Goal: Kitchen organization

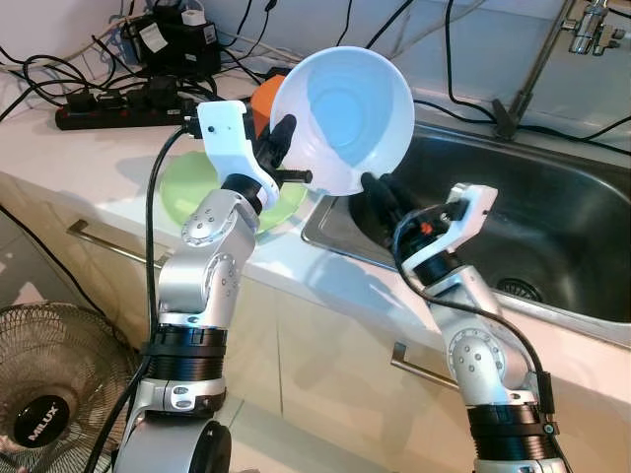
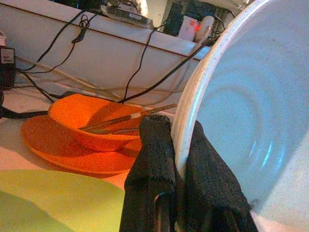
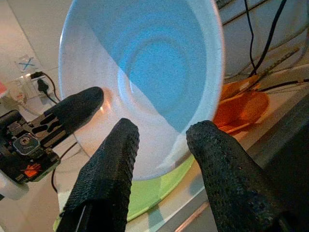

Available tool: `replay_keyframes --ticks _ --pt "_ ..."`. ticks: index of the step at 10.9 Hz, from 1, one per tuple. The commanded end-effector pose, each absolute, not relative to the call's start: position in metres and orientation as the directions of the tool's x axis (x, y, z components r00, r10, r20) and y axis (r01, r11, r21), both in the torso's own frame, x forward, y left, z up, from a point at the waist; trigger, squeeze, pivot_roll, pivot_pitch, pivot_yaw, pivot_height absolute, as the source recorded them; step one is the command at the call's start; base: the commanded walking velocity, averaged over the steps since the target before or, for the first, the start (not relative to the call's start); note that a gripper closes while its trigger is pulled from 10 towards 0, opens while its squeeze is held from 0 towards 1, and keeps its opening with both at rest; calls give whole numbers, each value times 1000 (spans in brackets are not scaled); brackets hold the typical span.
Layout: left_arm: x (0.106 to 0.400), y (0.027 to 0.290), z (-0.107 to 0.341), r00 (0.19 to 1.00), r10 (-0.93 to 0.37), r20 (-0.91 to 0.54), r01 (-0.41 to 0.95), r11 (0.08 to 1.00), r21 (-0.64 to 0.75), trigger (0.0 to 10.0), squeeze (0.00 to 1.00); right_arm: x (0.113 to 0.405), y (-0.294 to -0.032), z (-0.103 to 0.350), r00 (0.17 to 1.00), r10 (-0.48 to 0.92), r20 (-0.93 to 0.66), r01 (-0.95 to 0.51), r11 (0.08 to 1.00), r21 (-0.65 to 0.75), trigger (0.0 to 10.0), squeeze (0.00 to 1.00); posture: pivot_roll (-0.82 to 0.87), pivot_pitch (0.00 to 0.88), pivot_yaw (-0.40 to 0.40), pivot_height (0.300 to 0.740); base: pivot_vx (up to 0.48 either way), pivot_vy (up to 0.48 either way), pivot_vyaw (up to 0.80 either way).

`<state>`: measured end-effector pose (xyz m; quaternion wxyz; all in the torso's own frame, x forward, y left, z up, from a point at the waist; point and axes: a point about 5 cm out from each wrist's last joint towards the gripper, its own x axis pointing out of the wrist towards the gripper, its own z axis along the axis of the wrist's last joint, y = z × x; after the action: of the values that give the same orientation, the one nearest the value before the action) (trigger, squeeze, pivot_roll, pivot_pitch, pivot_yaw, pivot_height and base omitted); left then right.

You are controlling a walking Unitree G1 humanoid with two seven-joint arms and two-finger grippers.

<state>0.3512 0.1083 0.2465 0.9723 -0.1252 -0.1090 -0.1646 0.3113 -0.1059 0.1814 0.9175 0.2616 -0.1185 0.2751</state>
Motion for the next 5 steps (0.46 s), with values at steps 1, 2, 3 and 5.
replay_keyframes --ticks 1,2,3,5 --pt "349 110 257 911 -280 301 348 916 -200 10000 0 314 -109 182 832 427 355 -549 727 412 10000 0 164 23 -6 740 0 0 0" --pt "351 117 255 924 -244 294 311 928 -206 10000 0 314 -114 182 840 413 351 -535 739 410 10000 0 157 24 -3 740 0 0 0" --pt "352 117 255 924 -245 295 312 927 -207 10000 0 314 -117 181 846 404 348 -525 746 410 10000 0 155 25 -3 740 0 0 0" --pt "351 114 257 917 -264 299 333 919 -211 10000 0 315 -117 180 851 398 344 -517 750 411 10000 0 158 26 -3 740 0 0 0"
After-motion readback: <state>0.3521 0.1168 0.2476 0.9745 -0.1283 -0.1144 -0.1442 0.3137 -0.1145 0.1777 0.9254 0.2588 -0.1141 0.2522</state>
